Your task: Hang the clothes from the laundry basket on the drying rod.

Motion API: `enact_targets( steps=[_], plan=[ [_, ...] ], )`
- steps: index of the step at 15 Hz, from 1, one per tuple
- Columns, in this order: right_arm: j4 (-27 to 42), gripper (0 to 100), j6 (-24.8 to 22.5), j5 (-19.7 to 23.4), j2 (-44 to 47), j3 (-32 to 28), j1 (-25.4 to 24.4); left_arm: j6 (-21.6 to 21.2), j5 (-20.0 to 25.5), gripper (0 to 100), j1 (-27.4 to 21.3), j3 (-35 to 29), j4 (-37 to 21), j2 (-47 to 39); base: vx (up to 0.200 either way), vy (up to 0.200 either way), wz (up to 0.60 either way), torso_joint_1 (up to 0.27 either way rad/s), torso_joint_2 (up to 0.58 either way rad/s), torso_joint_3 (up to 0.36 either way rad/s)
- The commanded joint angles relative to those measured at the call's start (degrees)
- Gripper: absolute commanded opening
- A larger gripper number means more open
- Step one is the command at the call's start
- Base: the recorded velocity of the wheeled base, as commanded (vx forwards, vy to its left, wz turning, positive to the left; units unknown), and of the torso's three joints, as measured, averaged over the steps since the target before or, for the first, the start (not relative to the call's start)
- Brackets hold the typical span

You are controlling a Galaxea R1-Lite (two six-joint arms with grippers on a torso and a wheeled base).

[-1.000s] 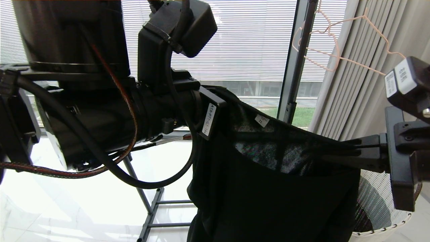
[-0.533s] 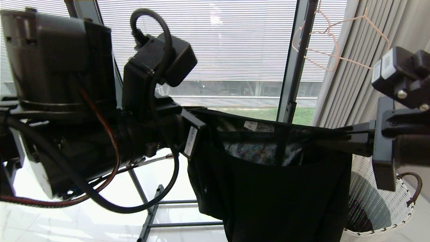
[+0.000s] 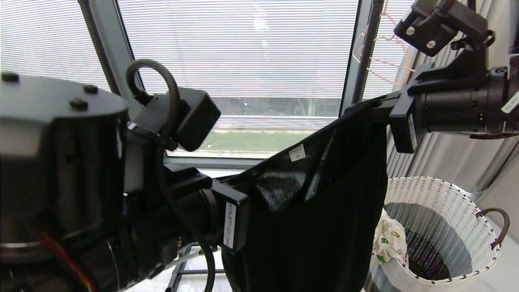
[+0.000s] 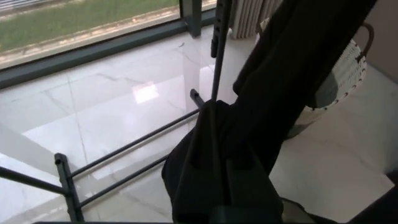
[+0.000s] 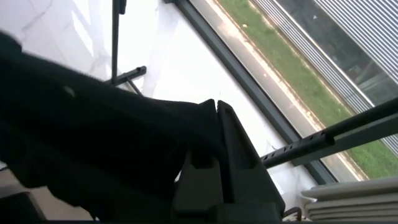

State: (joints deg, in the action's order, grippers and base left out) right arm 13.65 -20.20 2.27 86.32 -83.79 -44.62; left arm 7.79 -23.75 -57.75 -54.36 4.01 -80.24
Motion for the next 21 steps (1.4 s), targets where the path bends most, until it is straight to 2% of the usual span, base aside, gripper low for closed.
enact_targets(
  steps=[1,5,6,7,8,9,10,15,16,18,21],
  plan=[
    [-0.03,0,-0.02,0.02,2.62,-2.26,0.06,0.12,-1.74,0,-3.51,1.89,-0.06,-1.06,0.0,0.0,0.0,0.0,0.0,0.0],
    [0.15,0,-0.02,0.02,2.45,-2.08,0.06,-0.32,-2.27,0,-4.83,1.89,-0.06,-0.88,0.0,0.0,0.0,0.0,0.0,0.0],
    [0.58,0,-0.02,0.02,1.92,-1.47,-0.03,-2.25,-2.36,0,-3.34,1.18,0.21,-0.71,0.0,0.0,0.0,0.0,0.0,0.0],
    [1.29,0,-0.02,0.11,0.87,-0.94,-0.03,-4.71,-2.27,0,0.0,0.13,0.3,-0.45,0.0,0.0,0.0,0.0,0.0,0.0],
    [3.66,0,-0.02,0.46,-0.98,0.38,-0.03,-9.37,-1.74,0,6.42,-2.07,0.47,0.08,0.0,0.0,0.0,0.0,0.0,0.0],
    [6.91,0,-0.02,0.9,-2.3,0.47,-0.29,-12.18,-0.69,0,10.02,-4.62,0.47,0.08,0.0,0.0,0.0,0.0,0.0,0.0],
    [7.62,0,-0.02,0.81,-2.39,0.47,-1.09,-12.36,0.63,0,10.55,-5.5,0.47,0.08,0.0,0.0,0.0,0.0,0.0,0.0],
    [9.37,0,-0.02,0.46,-2.91,0.73,-3.46,-12.45,0.54,0,10.55,-5.94,1.26,-0.09,0.0,0.0,0.0,0.0,0.0,0.0],
    [10.16,100,-0.02,0.37,-3.26,0.82,-3.46,-12.54,0.54,0,10.55,-5.94,1.26,0.08,0.0,0.0,0.0,0.0,0.0,0.0],
    [11.83,100,-0.02,0.46,-4.14,0.99,-3.81,-12.45,0.19,0,10.46,-5.5,1.26,0.26,0.0,0.0,0.0,0.0,0.0,0.0],
    [11.83,100,0.07,0.81,-7.57,5.21,-4.25,-12.8,-1.04,0,10.55,-5.32,1.17,0.35,0.0,0.0,0.0,0.0,0.0,0.0]
  ],
)
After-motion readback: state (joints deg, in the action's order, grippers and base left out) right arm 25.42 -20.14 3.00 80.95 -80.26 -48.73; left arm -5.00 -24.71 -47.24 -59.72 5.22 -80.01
